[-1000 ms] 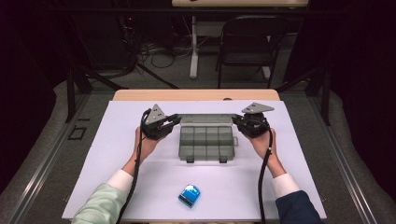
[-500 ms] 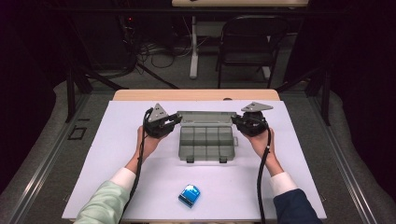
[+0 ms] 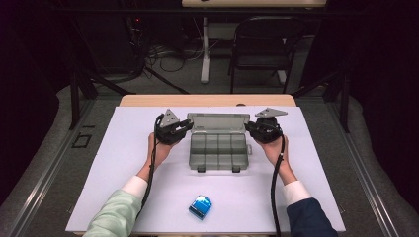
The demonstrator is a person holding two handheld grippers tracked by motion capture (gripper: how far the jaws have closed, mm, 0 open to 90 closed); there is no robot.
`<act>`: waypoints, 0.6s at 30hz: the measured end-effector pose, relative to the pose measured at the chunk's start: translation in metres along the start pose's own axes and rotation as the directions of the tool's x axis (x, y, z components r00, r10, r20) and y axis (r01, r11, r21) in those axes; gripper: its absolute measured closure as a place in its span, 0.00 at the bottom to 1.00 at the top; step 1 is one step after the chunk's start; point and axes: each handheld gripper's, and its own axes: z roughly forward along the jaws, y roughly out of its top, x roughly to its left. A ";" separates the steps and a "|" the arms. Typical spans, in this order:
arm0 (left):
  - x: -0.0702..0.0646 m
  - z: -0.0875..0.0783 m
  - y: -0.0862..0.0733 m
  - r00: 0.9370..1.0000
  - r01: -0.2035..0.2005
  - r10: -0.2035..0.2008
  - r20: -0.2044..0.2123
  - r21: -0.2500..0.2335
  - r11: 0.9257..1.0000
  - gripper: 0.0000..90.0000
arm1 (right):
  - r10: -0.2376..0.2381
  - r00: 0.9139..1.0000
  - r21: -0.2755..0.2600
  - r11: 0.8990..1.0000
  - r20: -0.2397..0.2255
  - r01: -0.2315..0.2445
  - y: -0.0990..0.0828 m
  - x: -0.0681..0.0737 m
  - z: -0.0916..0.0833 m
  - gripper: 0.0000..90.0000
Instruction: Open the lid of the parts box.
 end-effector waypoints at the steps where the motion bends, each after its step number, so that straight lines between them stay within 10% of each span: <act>1: 0.000 0.001 -0.001 1.000 0.002 -0.002 0.000 0.001 1.000 0.86 | 0.002 1.000 -0.003 1.000 0.001 -0.002 0.000 0.000 0.001 0.88; 18: 0.003 0.017 -0.011 1.000 0.022 -0.021 -0.018 0.041 0.999 0.86 | 0.042 0.999 0.039 0.998 0.017 -0.043 -0.008 -0.004 0.020 0.88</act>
